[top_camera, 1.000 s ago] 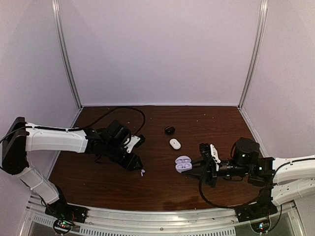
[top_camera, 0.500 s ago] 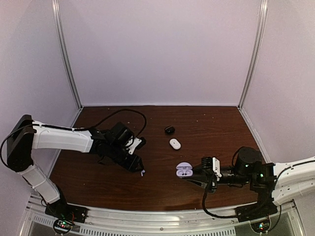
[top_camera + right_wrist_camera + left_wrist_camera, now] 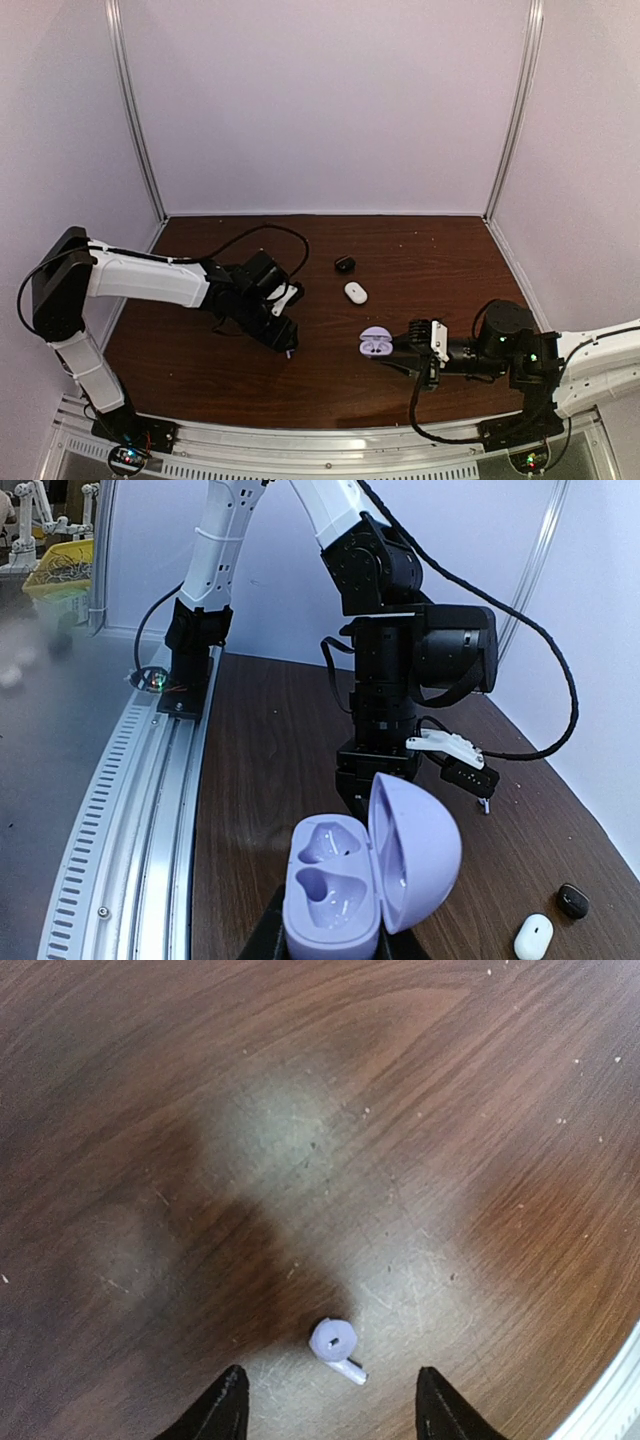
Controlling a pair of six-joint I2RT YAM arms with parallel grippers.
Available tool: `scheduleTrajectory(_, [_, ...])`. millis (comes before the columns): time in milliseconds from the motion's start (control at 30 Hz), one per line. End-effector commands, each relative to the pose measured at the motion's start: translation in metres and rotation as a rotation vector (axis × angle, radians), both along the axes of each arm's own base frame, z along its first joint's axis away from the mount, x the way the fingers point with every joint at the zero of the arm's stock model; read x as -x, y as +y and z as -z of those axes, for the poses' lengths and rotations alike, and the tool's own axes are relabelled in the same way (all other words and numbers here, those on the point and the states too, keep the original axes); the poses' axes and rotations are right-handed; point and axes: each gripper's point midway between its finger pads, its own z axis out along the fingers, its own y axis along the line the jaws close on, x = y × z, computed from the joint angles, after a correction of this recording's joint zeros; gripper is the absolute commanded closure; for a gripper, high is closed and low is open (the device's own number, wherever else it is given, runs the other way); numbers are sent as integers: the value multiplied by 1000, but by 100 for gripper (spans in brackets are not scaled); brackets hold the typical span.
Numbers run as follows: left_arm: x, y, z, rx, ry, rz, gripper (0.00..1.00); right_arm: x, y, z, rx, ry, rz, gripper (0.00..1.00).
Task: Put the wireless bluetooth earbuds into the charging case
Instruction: Adjust the left earbud at the center of the board.
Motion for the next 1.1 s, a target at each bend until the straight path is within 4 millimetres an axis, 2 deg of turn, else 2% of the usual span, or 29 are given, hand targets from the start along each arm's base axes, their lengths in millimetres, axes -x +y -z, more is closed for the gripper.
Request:
scheduleTrajectory(0, [-4, -2, -1, -31, -26, 6, 42, -1, 0, -4, -6, 1, 14, 100])
scheduleTrajectory(233, [3, 4, 15, -102, -20, 25, 41, -3, 0, -4, -7, 10, 26, 100])
scheduleTrajectory(533, [12, -1, 35, -159, -1, 57, 41, -7, -2, -4, -10, 21, 53, 100])
scheduleTrajectory(867, [-1, 41, 37, -330, -71, 0, 42, -9, -3, -6, -16, 26, 68, 100])
scheduleTrajectory(1067, [-19, 60, 28, -351, -114, -59, 45, -10, -4, -4, -11, 32, 75, 100])
